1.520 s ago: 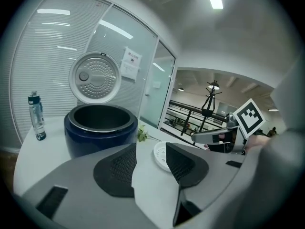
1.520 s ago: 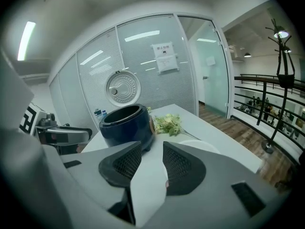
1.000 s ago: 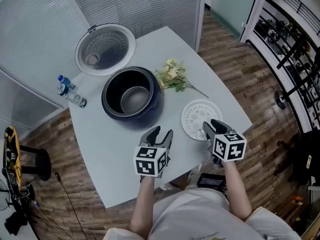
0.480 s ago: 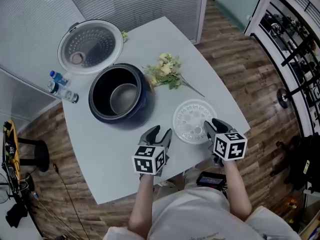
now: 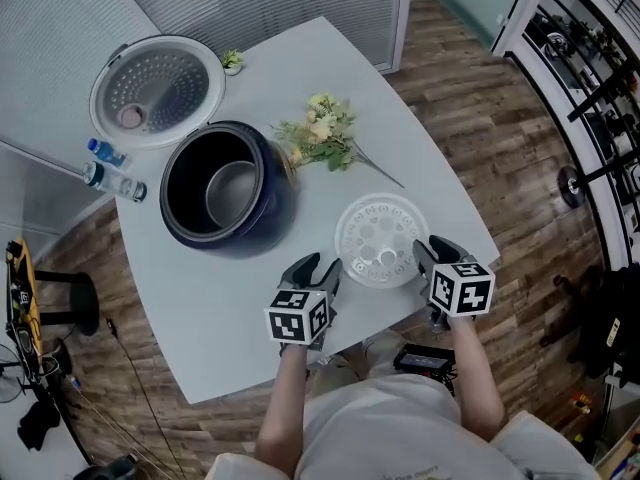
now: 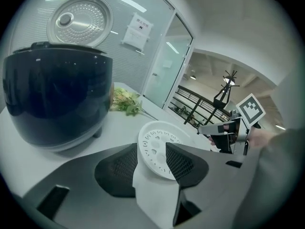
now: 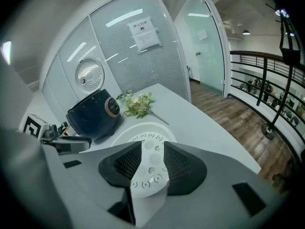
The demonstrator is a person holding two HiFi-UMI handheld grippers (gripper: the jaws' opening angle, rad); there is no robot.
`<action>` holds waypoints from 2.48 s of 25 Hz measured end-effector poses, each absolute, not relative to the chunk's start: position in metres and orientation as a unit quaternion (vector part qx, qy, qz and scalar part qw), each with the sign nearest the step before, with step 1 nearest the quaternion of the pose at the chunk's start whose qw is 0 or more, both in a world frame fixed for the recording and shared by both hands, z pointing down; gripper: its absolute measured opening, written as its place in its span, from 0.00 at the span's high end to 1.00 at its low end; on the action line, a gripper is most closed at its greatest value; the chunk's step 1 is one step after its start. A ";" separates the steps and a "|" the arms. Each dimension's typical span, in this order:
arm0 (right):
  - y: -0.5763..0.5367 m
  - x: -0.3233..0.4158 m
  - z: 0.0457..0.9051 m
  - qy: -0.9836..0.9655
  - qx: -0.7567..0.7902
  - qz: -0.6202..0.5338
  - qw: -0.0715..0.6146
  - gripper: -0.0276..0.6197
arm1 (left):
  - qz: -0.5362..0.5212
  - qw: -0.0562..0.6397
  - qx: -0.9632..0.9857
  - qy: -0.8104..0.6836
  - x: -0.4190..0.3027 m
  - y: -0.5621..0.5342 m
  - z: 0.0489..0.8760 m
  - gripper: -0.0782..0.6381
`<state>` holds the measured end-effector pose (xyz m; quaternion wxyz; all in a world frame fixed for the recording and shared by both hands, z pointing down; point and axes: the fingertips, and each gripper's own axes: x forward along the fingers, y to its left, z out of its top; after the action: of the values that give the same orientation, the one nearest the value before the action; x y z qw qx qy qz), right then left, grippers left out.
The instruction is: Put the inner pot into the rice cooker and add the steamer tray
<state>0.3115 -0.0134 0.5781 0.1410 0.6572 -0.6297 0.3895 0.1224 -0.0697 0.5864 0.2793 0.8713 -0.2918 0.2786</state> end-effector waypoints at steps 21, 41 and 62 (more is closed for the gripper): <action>0.000 0.333 0.646 -0.620 0.624 0.445 0.169 0.73 | 0.298 0.340 0.831 -0.324 0.143 -0.063 0.654 0.64; -0.004 0.325 0.648 -0.639 0.594 0.467 0.147 0.79 | 0.293 0.376 0.818 -0.322 0.150 -0.062 0.663 0.72; -0.023 0.327 0.589 -0.650 0.599 0.467 0.011 0.84 | 0.244 0.345 0.842 -0.336 0.148 -0.081 0.599 0.74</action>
<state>0.3268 -0.0227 0.5886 0.0114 0.5993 -0.6502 0.4668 0.1476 -0.0814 0.5994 0.3447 0.8420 -0.3355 0.2443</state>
